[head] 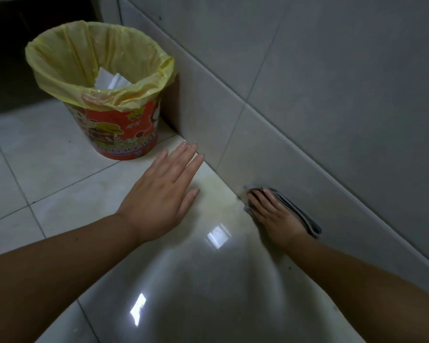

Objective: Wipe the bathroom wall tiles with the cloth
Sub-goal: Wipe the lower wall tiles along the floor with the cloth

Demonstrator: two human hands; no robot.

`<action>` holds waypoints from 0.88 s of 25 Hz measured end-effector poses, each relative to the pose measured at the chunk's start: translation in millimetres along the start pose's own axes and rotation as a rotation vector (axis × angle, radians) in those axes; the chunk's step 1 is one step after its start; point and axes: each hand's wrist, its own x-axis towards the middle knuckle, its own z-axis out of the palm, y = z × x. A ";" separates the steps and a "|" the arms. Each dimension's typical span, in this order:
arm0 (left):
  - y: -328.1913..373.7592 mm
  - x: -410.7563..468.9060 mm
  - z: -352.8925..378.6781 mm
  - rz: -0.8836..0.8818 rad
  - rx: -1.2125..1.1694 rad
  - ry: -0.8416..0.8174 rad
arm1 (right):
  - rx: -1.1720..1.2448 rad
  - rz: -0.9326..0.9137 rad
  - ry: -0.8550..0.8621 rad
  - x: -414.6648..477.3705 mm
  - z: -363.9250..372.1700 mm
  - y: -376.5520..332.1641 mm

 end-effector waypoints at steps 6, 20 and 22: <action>51.1 22.4 -9.0 0.041 -0.073 0.046 | 0.140 0.338 0.333 -98.3 -16.3 32.3; 95.6 43.3 5.7 0.111 -0.071 0.033 | 0.136 0.366 0.343 -139.0 1.0 13.1; 102.6 46.1 5.5 0.120 -0.080 0.038 | 0.147 0.438 0.405 -147.6 -9.0 27.1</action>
